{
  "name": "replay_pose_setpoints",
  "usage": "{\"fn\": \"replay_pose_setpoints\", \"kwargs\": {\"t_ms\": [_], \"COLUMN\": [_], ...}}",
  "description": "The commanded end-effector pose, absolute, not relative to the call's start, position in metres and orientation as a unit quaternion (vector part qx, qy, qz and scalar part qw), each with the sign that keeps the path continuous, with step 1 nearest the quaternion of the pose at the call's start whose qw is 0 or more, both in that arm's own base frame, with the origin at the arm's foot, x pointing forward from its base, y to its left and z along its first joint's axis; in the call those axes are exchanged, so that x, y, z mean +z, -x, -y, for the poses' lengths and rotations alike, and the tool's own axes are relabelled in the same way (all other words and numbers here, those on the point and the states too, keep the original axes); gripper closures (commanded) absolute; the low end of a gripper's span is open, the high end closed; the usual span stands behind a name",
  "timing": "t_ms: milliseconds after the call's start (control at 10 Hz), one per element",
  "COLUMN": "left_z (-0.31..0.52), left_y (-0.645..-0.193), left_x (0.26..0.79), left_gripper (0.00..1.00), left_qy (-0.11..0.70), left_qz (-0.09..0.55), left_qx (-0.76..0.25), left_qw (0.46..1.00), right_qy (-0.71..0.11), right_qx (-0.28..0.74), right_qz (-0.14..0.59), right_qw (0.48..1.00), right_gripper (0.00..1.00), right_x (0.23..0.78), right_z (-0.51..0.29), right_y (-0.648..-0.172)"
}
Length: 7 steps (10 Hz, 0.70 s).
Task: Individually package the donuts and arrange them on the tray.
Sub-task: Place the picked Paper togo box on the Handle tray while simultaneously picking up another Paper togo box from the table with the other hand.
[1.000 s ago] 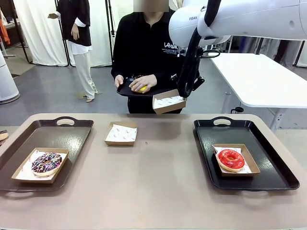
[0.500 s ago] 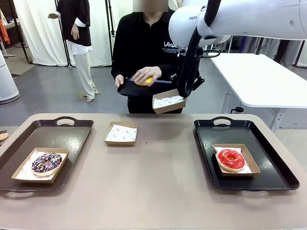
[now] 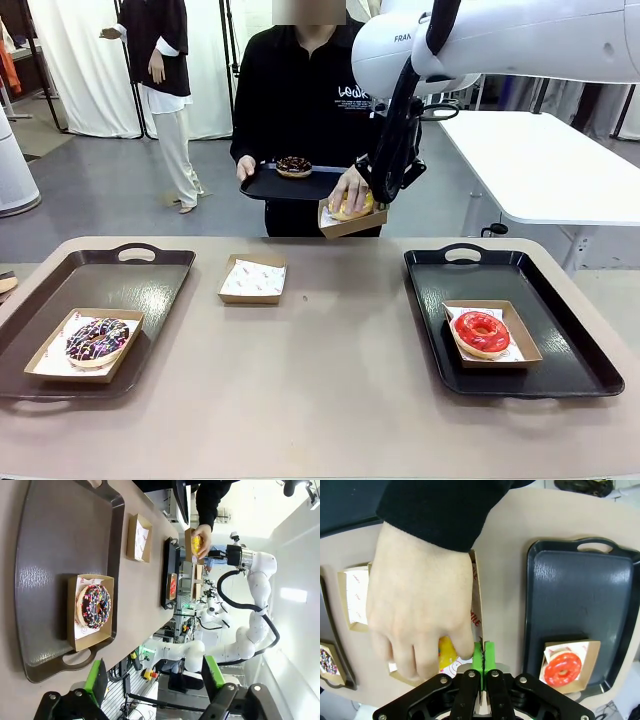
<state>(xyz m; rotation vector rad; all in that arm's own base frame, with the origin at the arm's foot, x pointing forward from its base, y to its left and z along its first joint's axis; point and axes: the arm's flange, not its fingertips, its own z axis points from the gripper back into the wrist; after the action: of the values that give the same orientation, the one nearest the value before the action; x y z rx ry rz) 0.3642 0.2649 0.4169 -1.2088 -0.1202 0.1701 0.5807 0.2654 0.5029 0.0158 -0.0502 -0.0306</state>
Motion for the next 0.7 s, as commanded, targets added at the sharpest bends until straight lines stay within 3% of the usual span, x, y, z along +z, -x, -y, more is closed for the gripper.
{"fn": "replay_pose_setpoints", "kwargs": {"t_ms": [0, 600], "left_z": [-0.2655, -0.2655], "left_y": [-0.3611, -0.3611], "left_x": [0.4207, 0.4207], "left_gripper": [0.02, 0.02], "left_qy": [0.571, 0.571], "left_qz": [0.059, 0.059], "left_qx": [0.077, 0.077], "left_qw": [0.815, 0.815], "right_qy": [-0.008, -0.008], "right_qx": [-0.016, -0.016], "right_qz": [0.027, 0.027], "right_qw": [0.999, 0.999], "right_gripper": [1.0, 1.0], "right_x": [0.5048, 0.5048], "right_z": [-0.2637, -0.2637], "right_y": [-0.5799, -0.5799]}}
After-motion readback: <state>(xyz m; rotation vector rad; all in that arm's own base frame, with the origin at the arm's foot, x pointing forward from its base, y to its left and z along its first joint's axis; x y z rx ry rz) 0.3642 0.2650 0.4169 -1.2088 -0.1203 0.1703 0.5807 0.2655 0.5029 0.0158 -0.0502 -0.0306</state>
